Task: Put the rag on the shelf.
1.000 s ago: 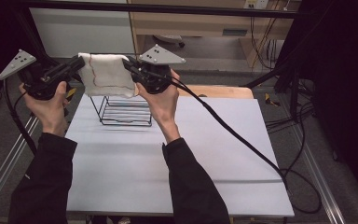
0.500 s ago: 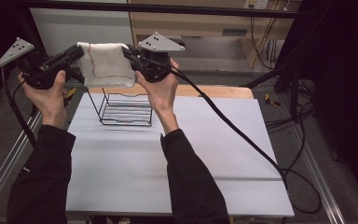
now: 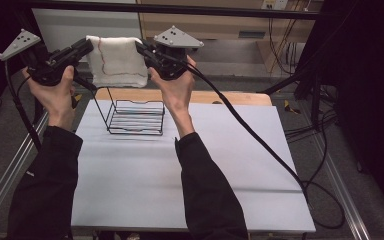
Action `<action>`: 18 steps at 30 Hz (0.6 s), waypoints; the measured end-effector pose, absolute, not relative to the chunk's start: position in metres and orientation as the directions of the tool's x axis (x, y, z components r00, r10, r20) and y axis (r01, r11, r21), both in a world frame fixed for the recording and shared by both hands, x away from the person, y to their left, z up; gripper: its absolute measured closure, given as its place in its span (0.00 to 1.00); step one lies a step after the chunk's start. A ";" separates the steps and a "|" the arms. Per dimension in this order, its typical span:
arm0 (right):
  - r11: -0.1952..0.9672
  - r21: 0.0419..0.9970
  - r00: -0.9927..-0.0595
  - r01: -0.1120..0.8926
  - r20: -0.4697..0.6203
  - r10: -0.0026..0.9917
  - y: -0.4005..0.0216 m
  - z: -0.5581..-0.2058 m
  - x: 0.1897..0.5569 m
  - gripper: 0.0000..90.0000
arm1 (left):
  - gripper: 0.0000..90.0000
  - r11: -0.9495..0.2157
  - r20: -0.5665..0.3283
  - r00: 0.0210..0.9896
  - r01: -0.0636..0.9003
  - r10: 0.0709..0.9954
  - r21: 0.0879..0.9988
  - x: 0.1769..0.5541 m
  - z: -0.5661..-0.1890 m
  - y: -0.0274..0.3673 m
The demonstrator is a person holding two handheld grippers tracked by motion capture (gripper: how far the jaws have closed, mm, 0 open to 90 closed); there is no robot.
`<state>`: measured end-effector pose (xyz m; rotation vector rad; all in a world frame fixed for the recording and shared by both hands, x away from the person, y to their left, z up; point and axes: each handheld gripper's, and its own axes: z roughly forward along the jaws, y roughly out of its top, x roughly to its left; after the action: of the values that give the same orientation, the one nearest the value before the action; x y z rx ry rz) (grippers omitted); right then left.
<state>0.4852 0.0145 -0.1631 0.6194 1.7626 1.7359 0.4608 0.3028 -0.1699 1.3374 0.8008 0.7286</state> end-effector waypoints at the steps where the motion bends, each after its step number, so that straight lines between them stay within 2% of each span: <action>1: 0.045 0.996 -0.720 -0.077 -0.086 0.689 0.015 -0.162 0.486 0.93 | 0.92 0.104 -0.085 0.545 -0.004 0.834 0.995 0.462 -0.169 0.303; 18: 0.041 0.995 -0.700 -0.088 -0.091 0.708 0.027 -0.151 0.504 0.93 | 0.92 0.116 -0.092 0.531 -0.013 0.842 0.993 0.478 -0.157 0.310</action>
<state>0.5041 0.0270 -0.1507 0.6275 1.7294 1.7217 0.4781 0.3100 -0.1574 1.3128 0.8112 0.7391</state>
